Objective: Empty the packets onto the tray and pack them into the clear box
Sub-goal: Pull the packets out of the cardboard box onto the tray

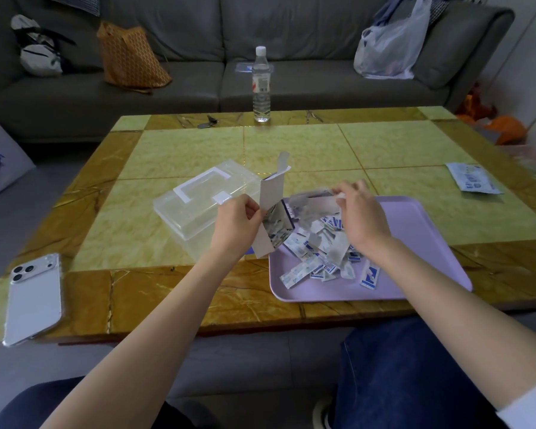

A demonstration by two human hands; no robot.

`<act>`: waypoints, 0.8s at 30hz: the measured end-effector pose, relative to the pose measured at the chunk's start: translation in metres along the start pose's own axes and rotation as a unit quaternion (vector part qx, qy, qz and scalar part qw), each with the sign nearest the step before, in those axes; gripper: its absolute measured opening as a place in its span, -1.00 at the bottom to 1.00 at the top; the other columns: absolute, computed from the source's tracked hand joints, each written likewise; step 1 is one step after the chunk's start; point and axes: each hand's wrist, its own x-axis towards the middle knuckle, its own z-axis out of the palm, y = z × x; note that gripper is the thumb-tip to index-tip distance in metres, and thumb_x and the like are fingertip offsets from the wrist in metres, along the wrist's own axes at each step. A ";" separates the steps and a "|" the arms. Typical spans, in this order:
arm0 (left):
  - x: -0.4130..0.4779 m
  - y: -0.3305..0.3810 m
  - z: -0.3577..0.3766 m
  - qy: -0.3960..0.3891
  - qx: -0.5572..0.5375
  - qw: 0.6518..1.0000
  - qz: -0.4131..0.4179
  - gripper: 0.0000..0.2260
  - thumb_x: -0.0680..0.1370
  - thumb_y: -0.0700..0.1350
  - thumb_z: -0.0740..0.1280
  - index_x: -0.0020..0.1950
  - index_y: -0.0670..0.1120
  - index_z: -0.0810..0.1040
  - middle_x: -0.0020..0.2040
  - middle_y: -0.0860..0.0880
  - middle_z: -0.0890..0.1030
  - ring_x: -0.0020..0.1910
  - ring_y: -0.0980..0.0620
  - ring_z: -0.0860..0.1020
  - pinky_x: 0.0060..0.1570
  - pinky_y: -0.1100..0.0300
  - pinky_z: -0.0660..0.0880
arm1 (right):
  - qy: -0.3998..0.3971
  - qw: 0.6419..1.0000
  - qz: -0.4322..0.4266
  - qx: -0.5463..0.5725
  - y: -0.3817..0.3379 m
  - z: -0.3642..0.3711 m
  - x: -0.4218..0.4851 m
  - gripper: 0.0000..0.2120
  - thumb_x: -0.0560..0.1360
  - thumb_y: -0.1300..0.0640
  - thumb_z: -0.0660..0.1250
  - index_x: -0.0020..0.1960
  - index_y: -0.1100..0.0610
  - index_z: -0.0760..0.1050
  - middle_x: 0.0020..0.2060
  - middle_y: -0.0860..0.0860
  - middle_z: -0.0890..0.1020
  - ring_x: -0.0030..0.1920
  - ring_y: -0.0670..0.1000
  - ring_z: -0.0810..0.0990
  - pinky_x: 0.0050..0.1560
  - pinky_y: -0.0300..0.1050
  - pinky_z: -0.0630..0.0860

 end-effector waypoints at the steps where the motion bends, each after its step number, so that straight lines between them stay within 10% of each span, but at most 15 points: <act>1: 0.000 0.000 0.001 -0.001 0.001 1.000 0.003 -0.92 0.53 -0.18 0.31 -0.16 -0.13 0.50 -0.23 -0.04 0.53 -0.24 0.04 0.46 -0.35 0.31 0.34 | 0.004 1.000 0.011 -0.009 0.004 -0.003 0.001 -0.65 0.53 0.42 0.13 0.24 0.18 0.44 0.08 0.15 0.43 -0.04 0.15 0.50 -0.24 -0.08 0.36; 12: -0.002 0.004 0.005 -0.005 -0.002 1.000 0.009 -0.89 0.53 -0.19 0.31 -0.19 -0.12 0.48 -0.32 0.05 0.46 -0.31 0.12 0.42 -0.38 0.40 0.32 | 0.006 0.997 -0.079 -0.004 -0.014 0.009 -0.007 -0.38 0.37 0.59 0.09 0.37 0.23 0.34 0.28 0.13 0.44 0.32 0.10 0.35 0.37 -0.11 0.24; 24: -0.011 0.003 -0.004 0.003 -0.018 1.000 0.014 -0.91 0.52 -0.19 0.31 -0.18 -0.12 0.47 -0.22 -0.04 0.54 -0.19 0.02 0.48 -0.23 0.23 0.39 | -0.118 0.984 -0.136 0.007 -0.049 0.046 -0.017 -0.63 0.52 0.26 0.20 0.31 0.05 0.37 0.13 0.04 0.46 0.07 0.12 0.51 -0.26 -0.06 0.38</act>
